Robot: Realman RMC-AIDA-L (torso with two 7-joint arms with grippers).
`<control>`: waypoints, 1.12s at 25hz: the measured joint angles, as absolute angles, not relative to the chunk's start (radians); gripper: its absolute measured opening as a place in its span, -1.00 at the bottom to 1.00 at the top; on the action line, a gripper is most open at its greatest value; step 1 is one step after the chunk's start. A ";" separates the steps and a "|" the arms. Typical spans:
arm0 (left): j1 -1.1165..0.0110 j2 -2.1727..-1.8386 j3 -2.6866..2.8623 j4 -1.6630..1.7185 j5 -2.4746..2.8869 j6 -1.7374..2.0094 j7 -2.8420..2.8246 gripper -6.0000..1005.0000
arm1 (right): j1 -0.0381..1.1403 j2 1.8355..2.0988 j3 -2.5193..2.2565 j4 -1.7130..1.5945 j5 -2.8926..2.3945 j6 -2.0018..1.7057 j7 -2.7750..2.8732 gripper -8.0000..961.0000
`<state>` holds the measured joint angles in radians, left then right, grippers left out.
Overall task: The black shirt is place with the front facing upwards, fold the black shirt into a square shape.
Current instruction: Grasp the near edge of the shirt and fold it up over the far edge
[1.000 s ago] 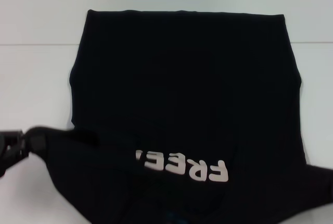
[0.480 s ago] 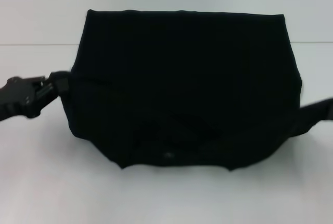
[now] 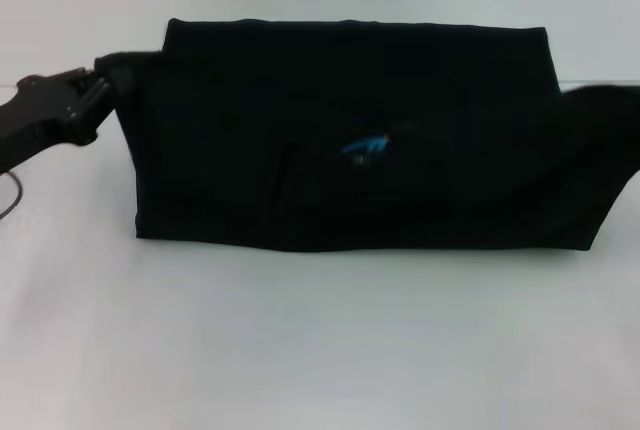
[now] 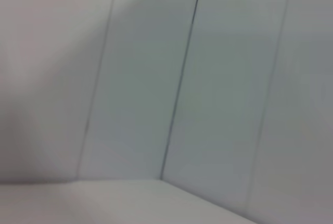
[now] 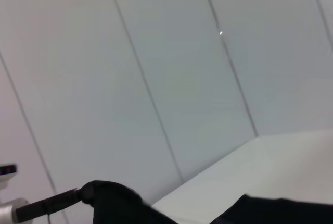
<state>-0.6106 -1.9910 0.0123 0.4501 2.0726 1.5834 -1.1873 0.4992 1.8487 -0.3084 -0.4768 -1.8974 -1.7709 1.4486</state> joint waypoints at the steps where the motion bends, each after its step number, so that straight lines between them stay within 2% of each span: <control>1: -0.619 -2.001 0.014 0.450 2.061 1.564 -1.171 -0.84 | 0.503 1.852 -0.308 -0.477 -1.892 -1.754 1.445 -0.88; 4: -0.644 -2.028 0.016 0.452 2.040 1.498 -1.130 -0.84 | 0.514 1.867 -0.308 -0.479 -1.875 -1.697 1.431 -0.88; 21: -0.747 -2.124 0.054 0.436 2.006 1.211 -0.899 -0.81 | 0.566 1.980 -0.347 -0.517 -1.842 -1.345 1.354 -0.88; 28: -0.796 -2.147 0.055 0.398 1.971 1.061 -0.768 -0.81 | 0.600 2.037 -0.382 -0.515 -1.827 -1.169 1.262 -0.87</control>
<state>-0.7960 -2.1466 0.0546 0.3984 1.9709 1.0612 -0.7684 0.5997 2.0370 -0.3820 -0.5154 -1.8275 -1.1690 1.2620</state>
